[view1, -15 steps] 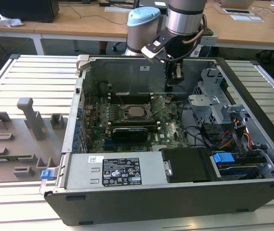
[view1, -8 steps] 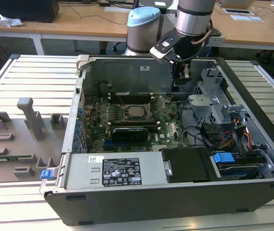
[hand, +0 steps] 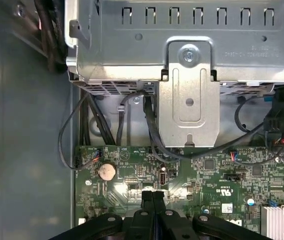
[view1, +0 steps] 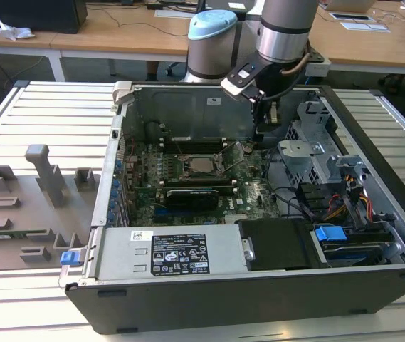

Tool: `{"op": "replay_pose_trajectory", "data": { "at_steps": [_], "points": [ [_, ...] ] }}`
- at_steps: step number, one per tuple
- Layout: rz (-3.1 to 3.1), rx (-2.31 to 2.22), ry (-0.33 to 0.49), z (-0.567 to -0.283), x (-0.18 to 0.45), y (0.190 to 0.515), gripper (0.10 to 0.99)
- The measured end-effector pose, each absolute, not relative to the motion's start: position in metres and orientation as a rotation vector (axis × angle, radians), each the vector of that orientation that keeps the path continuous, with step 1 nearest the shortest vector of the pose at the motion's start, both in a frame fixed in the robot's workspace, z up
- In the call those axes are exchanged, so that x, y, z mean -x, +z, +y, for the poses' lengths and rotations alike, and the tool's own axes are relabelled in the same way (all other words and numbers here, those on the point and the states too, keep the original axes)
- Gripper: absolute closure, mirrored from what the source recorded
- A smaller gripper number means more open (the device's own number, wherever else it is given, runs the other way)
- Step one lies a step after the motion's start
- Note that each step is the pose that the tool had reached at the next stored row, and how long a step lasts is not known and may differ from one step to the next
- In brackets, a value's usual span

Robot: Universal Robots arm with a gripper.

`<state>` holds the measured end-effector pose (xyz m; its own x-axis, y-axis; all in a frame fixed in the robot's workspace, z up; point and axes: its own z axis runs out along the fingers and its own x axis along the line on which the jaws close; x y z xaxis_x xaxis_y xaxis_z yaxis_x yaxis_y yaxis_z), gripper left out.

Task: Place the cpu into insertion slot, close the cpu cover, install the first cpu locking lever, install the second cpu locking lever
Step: 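Close the cpu cover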

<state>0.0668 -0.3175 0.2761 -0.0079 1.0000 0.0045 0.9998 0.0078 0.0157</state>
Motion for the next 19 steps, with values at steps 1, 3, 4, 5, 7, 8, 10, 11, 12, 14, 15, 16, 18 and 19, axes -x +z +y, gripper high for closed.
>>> {"op": "replay_pose_trajectory", "data": {
  "at_steps": [1,3,4,5,7,8,10,11,12,14,15,16,18,19],
  "points": [
    [2.225,-2.207,0.022,-0.317,-0.067,0.275,0.980],
    [2.225,-2.207,0.022,-0.317,-0.067,0.273,0.980],
    [2.224,-2.207,0.023,-0.317,-0.067,0.272,0.980],
    [2.224,-2.207,0.023,-0.317,-0.067,0.271,0.980],
    [2.224,-2.207,0.022,-0.317,-0.067,0.269,0.980],
    [2.225,-2.207,0.023,-0.317,-0.067,0.268,0.980],
    [2.224,-2.207,0.023,-0.317,-0.067,0.266,0.980],
    [2.225,-2.207,0.023,-0.317,-0.067,0.266,0.980],
    [2.225,-2.207,0.023,-0.317,-0.067,0.264,0.980],
    [2.224,-2.207,0.023,-0.317,-0.067,0.263,0.980],
    [2.224,-2.207,0.023,-0.317,-0.067,0.262,0.980],
    [2.225,-2.207,0.023,-0.317,-0.067,0.261,0.980],
    [2.225,-2.207,0.023,-0.317,-0.067,0.259,0.980],
    [2.225,-2.207,0.022,-0.317,-0.068,0.256,0.980]
  ]
}}
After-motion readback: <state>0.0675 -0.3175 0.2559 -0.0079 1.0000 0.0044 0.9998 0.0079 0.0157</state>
